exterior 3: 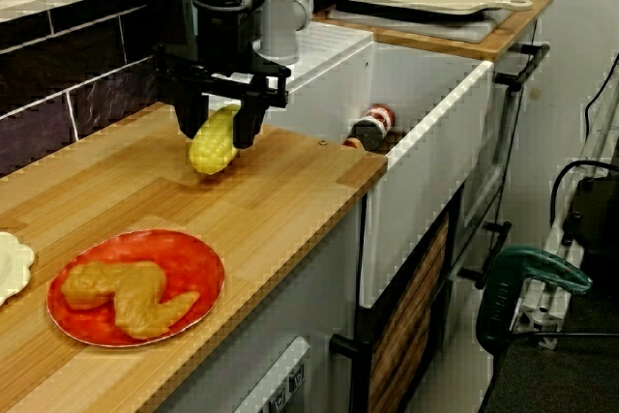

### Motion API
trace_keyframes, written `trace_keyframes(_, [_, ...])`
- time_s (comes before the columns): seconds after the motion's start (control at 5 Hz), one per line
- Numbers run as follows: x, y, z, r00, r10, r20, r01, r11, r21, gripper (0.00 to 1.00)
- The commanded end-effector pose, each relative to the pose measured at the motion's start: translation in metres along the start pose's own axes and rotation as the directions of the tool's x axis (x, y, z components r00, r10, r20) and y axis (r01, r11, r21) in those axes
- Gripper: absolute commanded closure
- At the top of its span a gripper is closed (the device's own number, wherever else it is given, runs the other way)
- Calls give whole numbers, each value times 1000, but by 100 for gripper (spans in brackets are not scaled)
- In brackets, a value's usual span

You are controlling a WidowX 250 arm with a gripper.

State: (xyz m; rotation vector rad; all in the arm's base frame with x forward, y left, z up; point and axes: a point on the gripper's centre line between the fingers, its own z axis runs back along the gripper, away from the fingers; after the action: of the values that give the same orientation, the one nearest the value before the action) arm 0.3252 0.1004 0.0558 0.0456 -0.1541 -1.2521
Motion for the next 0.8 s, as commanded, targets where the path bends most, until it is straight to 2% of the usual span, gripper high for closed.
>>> trace_keyframes(0.0, [5, -3, 25, 999, -33, -18, 34, 996, 82, 100])
trace_keyframes(0.2, [10, -6, 25, 998, -60, -8, 60, 995, 81, 100])
trace_keyframes(0.6, [14, -7, 20, 998, -62, -28, 64, 995, 77, 100])
